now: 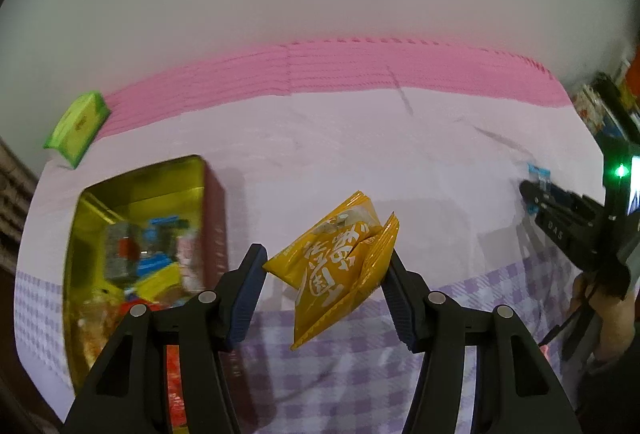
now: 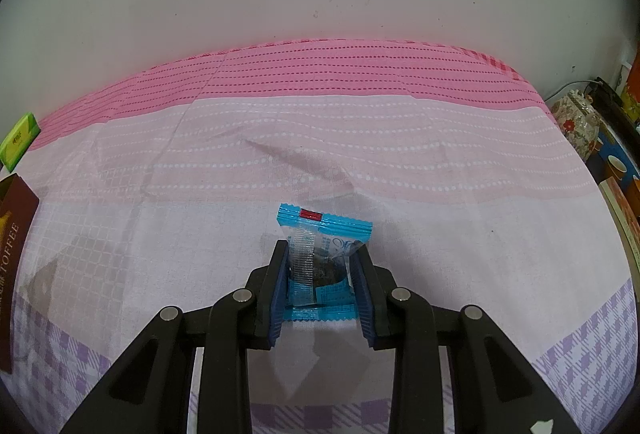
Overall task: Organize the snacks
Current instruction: 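Lift orange pack toward tin with left tool while right holds blue packet, then release orange pack into tin with left tool while right holds blue packet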
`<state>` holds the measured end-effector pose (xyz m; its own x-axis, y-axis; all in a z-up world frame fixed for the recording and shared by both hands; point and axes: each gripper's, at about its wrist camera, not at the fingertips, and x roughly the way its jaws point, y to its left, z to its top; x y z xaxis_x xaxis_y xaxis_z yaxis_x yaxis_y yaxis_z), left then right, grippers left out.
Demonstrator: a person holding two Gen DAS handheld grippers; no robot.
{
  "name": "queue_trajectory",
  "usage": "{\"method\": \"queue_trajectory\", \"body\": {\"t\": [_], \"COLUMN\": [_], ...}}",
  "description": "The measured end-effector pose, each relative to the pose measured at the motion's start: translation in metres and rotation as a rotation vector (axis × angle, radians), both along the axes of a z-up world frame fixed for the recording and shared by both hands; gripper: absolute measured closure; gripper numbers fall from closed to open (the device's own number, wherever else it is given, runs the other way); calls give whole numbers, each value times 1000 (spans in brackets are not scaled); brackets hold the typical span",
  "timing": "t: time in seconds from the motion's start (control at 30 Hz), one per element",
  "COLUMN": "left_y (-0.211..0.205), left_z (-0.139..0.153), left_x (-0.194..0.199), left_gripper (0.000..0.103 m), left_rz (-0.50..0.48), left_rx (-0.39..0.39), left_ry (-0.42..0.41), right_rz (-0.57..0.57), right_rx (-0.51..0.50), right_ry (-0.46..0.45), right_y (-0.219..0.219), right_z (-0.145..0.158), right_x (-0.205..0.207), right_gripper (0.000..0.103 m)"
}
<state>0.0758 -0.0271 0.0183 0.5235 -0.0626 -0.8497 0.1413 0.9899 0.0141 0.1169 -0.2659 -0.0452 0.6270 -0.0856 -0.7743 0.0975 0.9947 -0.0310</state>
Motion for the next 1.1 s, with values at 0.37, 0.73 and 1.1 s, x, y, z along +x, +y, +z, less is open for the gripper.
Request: {"method": "queue_trajectory", "body": {"t": [0.37,0.73,1.1], "left_y": [78,146,164], "left_z": [17,-1,-27], "left_x": [-1,1,4], "left_gripper": [45,45,45], "left_rz": [159,297,328], "left_rx": [20,76,89], "left_ry": [-36,-1,51], "right_rz": [0,0,0], "right_rx": [0,-1,-5], "right_ry": [0,-1,-1], "right_y": [0,1,0], "right_z": [0,-1,-1], "right_x": [0,0,0], "right_gripper": [74,74,74]}}
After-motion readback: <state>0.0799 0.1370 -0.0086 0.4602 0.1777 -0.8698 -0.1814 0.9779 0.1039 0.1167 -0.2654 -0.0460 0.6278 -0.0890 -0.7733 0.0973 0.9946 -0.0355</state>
